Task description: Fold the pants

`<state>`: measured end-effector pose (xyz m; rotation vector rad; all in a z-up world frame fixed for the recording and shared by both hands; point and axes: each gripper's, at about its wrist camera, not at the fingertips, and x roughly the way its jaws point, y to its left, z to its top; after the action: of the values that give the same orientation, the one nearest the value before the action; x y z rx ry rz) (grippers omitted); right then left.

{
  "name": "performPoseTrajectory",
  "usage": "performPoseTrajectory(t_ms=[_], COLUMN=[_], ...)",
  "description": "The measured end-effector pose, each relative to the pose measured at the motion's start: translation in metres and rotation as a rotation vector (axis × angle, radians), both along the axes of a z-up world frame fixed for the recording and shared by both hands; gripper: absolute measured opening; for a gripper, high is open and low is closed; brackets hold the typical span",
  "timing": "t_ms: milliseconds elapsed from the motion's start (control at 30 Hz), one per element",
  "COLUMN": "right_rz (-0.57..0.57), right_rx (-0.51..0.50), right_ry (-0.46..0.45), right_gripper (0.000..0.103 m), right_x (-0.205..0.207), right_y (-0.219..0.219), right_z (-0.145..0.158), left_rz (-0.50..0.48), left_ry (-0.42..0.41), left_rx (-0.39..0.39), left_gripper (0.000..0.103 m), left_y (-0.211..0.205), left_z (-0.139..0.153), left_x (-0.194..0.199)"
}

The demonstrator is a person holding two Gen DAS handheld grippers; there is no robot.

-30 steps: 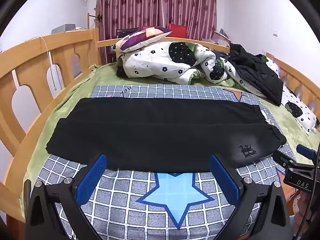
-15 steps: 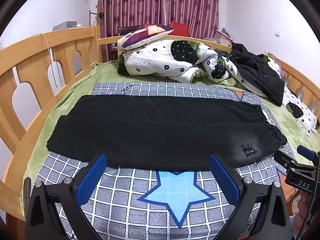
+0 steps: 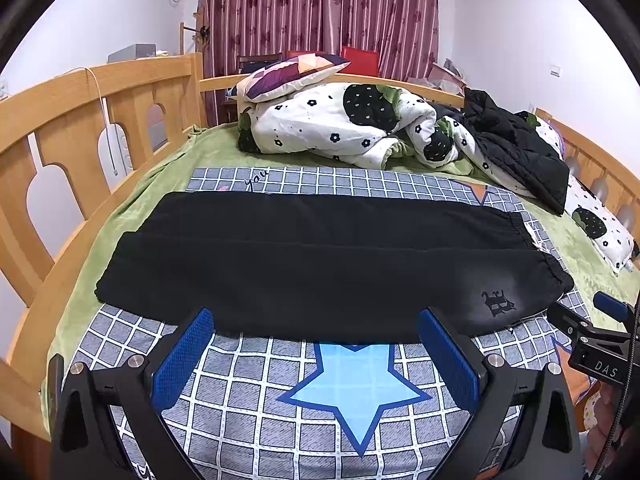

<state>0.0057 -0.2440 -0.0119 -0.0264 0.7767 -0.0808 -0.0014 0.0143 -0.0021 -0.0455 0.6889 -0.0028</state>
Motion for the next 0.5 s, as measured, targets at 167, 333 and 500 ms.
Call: performPoseTrajectory(t_ms=[167,333,500], right_rz=[0.0,0.0,-0.002], right_rx=[-0.004,-0.01,-0.006], right_ry=[-0.001,0.0,0.001], right_gripper=[0.101,0.101,0.101], right_x=[-0.0007,-0.0006,-0.0005], right_y=[-0.0005,0.0005,0.0007], right_z=[0.0003,0.0008,0.0009], left_rz=[0.002,0.001,0.003], left_ry=[0.001,-0.001,0.004], left_rx=[0.001,0.002,0.0], left_gripper=[0.103,0.103,0.103], left_y=[-0.0038,-0.0039,-0.0039], left_z=[0.0016,0.0016,0.0022], left_x=[-0.0027,-0.0029,-0.0035])
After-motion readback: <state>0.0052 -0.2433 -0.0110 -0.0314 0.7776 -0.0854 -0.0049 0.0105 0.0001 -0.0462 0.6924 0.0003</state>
